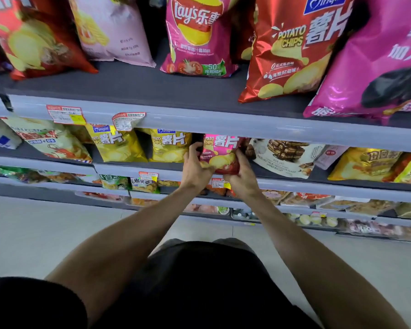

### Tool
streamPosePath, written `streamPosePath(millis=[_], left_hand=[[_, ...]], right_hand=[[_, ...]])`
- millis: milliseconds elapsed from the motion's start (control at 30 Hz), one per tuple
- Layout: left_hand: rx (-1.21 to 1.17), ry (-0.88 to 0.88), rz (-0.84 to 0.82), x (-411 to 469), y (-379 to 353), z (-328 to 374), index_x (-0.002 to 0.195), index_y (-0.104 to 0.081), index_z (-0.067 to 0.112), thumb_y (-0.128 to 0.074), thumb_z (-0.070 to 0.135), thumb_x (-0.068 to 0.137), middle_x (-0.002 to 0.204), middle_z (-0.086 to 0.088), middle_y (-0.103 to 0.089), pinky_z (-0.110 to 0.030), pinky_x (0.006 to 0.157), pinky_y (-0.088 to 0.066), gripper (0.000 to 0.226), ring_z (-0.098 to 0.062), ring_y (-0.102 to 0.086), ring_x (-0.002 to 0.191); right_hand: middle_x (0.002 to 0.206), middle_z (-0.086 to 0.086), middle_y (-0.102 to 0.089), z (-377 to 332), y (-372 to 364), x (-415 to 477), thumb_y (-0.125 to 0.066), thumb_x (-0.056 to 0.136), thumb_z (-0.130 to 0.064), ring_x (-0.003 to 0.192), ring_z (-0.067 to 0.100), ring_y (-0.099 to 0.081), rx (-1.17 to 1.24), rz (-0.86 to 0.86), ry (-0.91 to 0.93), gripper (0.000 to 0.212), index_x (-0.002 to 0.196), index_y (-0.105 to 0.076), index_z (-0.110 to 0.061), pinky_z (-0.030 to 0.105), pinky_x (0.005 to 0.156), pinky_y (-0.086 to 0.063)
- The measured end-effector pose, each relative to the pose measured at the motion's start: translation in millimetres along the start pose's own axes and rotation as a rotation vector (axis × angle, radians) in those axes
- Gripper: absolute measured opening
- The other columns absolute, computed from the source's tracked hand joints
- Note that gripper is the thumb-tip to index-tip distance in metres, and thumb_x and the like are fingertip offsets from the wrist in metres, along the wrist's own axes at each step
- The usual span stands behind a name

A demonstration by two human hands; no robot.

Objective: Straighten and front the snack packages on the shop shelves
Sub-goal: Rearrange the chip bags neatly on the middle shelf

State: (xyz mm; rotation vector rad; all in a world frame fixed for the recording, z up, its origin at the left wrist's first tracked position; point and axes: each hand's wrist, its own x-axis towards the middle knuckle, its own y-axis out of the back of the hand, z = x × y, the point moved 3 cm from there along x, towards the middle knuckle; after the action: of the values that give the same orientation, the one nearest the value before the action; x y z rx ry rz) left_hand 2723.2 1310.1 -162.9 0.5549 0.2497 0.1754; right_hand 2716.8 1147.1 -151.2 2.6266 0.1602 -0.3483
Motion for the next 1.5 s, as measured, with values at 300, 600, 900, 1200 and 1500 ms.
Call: streamPosePath(millis=[300, 600, 900, 1200, 1500], left_hand=[[0.157, 0.032, -0.198, -18, 30, 1, 0.148, -0.045, 0.02, -0.074, 0.015, 0.085, 0.142, -0.012, -0.048, -0.046, 0.107, -0.048, 0.069, -0.033, -0.048, 0.132], [0.505, -0.073, -0.346, -46, 173, -51, 0.149, -0.05, 0.026, -0.073, 0.045, 0.091, 0.15, -0.008, -0.047, -0.047, 0.11, -0.046, 0.065, -0.032, -0.042, 0.141], [0.56, -0.025, -0.225, -53, 317, -95, 0.141, -0.057, 0.029, -0.064, 0.035, 0.094, 0.136, -0.005, -0.064, -0.042, 0.096, -0.051, 0.048, -0.031, -0.06, 0.126], [0.56, 0.135, -0.017, -68, 407, -92, 0.13, -0.06, 0.034, -0.057, 0.043, 0.092, 0.121, 0.0, -0.072, -0.045, 0.086, -0.06, 0.04, -0.029, -0.068, 0.106], [0.561, 0.087, 0.256, -75, 476, -45, 0.134, -0.058, 0.039, -0.058, 0.048, 0.095, 0.125, 0.011, -0.071, -0.041, 0.084, -0.06, 0.04, -0.024, -0.069, 0.109]], right_hand=[[0.139, 0.002, -0.059, -7, -3, -25, -0.067, 0.089, -0.024, 0.129, 0.024, -0.057, -0.068, 0.206, -0.016, 0.06, 0.146, -0.048, -0.027, 0.049, 0.111, -0.047], [0.149, 0.009, -0.054, -73, -121, -75, -0.054, 0.105, -0.037, 0.14, 0.029, -0.044, -0.421, 0.009, 0.015, 0.05, 0.151, -0.047, -0.018, 0.043, 0.116, -0.038], [0.15, 0.01, -0.054, -175, -231, -88, -0.047, 0.107, -0.047, 0.14, 0.028, -0.044, -0.627, -0.123, 0.147, 0.049, 0.147, -0.051, -0.019, 0.041, 0.112, -0.039], [0.149, 0.0, -0.055, -264, -262, -81, -0.042, 0.106, -0.055, 0.138, 0.024, -0.047, -0.743, -0.293, 0.419, 0.052, 0.147, -0.049, -0.023, 0.04, 0.109, -0.043], [0.137, -0.006, -0.062, -370, -263, -98, -0.042, 0.106, -0.055, 0.126, 0.02, -0.052, -0.648, -0.275, 0.745, 0.046, 0.142, -0.053, -0.028, 0.042, 0.101, -0.046]])
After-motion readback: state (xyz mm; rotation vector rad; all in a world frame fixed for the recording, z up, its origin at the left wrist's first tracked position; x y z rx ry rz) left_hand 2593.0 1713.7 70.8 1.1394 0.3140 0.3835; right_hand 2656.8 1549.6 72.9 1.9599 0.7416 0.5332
